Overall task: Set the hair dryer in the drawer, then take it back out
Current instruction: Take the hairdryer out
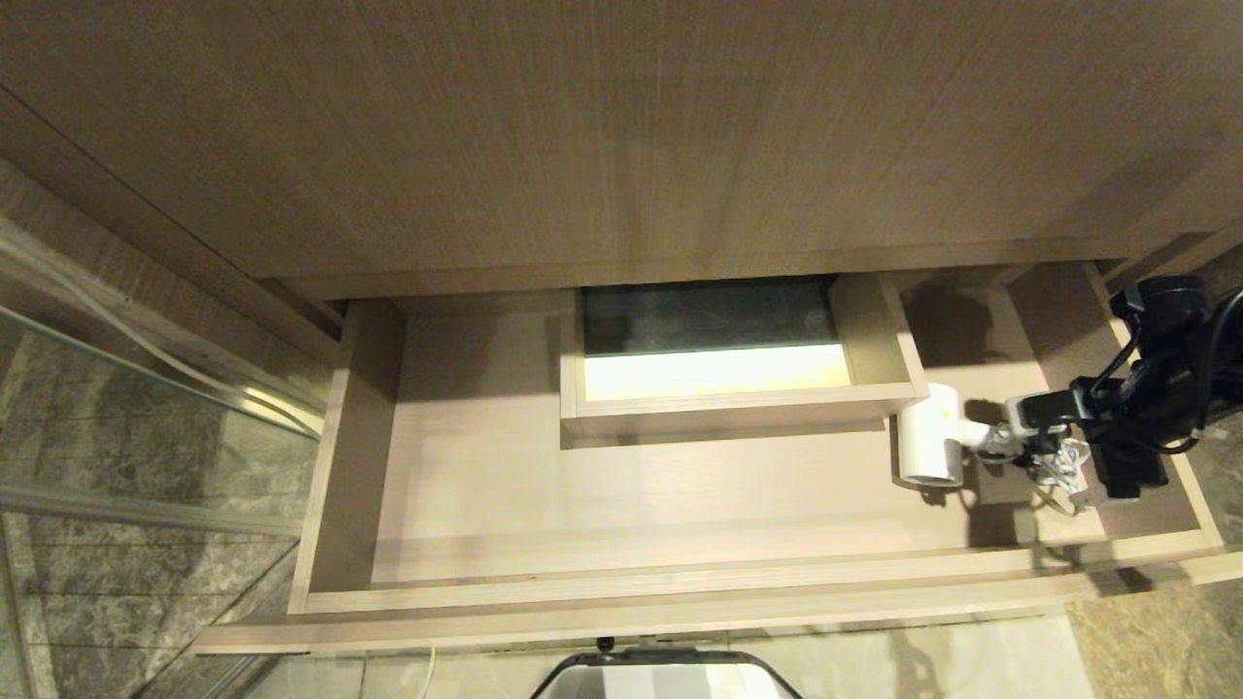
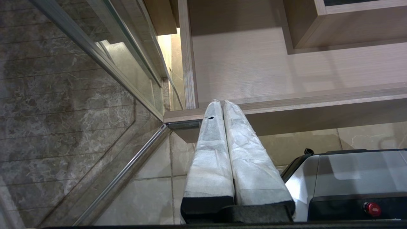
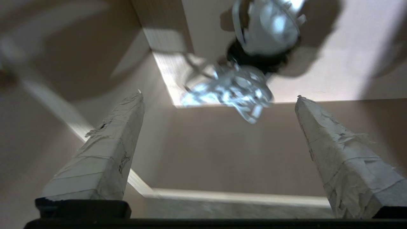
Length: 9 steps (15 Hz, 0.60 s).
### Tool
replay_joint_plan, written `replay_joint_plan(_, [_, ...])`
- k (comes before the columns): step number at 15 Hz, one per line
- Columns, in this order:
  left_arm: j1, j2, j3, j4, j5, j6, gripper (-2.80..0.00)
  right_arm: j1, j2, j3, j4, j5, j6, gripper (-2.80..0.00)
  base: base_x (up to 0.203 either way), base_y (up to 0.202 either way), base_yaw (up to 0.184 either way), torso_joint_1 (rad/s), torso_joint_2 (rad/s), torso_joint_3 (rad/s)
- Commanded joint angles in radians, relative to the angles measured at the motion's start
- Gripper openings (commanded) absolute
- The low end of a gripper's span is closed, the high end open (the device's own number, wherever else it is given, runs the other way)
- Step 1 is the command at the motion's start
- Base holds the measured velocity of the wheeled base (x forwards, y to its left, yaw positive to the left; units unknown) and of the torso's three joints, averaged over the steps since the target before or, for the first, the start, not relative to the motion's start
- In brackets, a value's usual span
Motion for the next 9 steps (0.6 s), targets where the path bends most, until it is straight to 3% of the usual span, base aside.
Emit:
replay_joint_plan(1, [0.000, 0.000, 0.002, 0.000, 0.000, 0.000, -2.80, 0.035, 0.039, -0.003, -0.006, -0.029, 0.077, 0.00, 0.000, 0.000, 0.000, 0.000, 0.00, 0.000])
replay_joint_plan(3, [0.000, 0.000, 0.002, 0.000, 0.000, 0.000, -2.80, 0.056, 0.038, 0.006, -0.001, -0.060, 0.132, 0.00, 0.000, 0.000, 0.000, 0.000, 0.00, 0.000])
replay_joint_plan(9, [0.000, 0.000, 0.002, 0.000, 0.000, 0.000, -2.80, 0.065, 0.097, -0.012, -0.009, -0.036, 0.163, 0.00, 0.000, 0.000, 0.000, 0.000, 0.00, 0.000])
